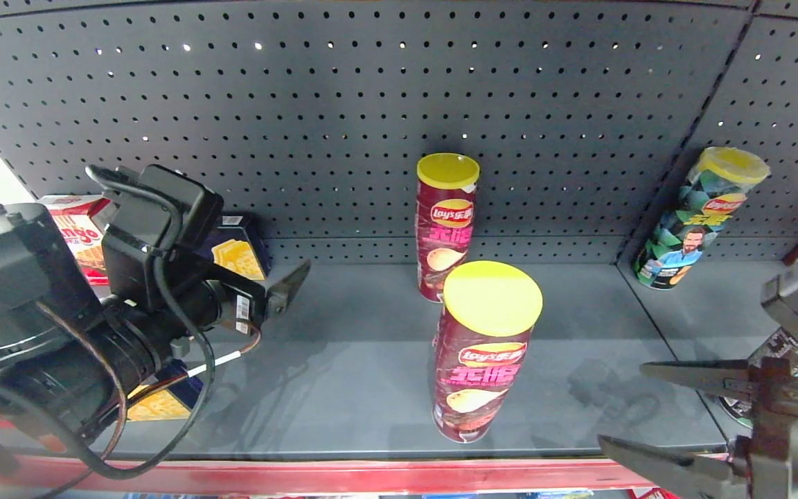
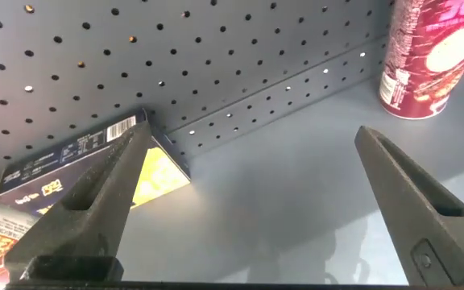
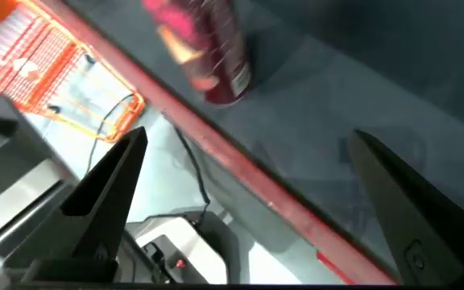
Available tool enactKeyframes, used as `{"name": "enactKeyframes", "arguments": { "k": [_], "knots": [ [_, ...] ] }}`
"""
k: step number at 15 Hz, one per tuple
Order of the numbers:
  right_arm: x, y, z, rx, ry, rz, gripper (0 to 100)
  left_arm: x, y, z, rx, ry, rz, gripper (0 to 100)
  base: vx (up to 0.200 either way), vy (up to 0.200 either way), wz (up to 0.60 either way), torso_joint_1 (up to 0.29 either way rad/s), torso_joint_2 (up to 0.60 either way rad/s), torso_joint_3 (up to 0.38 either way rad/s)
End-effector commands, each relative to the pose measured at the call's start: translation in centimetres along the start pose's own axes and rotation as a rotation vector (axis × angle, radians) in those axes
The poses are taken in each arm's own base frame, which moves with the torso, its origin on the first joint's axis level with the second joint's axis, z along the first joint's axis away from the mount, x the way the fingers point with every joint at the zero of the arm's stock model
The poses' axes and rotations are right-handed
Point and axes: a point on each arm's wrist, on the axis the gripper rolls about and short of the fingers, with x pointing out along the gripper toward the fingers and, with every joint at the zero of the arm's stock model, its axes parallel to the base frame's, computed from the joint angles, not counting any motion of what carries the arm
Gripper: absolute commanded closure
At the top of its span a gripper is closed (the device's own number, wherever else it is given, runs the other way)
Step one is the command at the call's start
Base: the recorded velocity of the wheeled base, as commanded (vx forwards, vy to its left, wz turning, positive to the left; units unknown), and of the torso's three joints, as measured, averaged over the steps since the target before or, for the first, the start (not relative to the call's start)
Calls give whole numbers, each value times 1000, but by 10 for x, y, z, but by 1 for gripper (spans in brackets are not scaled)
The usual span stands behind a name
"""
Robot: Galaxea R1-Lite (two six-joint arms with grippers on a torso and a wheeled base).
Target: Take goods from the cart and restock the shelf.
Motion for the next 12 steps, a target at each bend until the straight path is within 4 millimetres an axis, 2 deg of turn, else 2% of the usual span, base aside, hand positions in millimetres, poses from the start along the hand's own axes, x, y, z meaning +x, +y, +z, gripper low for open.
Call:
{"name": "enactKeyframes", "arguments": {
  "k": [1,3,7,12],
  "knots": [
    [27,-6,10,12,47,-34,0,1,0,1,-1,-3,1,0,0,0,0,0,0,0],
    [44,-12,13,24,78,-80,0,1,0,1,-1,-5,0,0,0,0,0,0,0,0],
    [62,-24,6,46,140,-122,0,1,1,2,-1,-5,3,0,0,0,0,0,0,0],
    [92,-26,7,44,149,-119,0,3,1,5,-4,-17,7,0,0,0,0,0,0,0]
  ]
}}
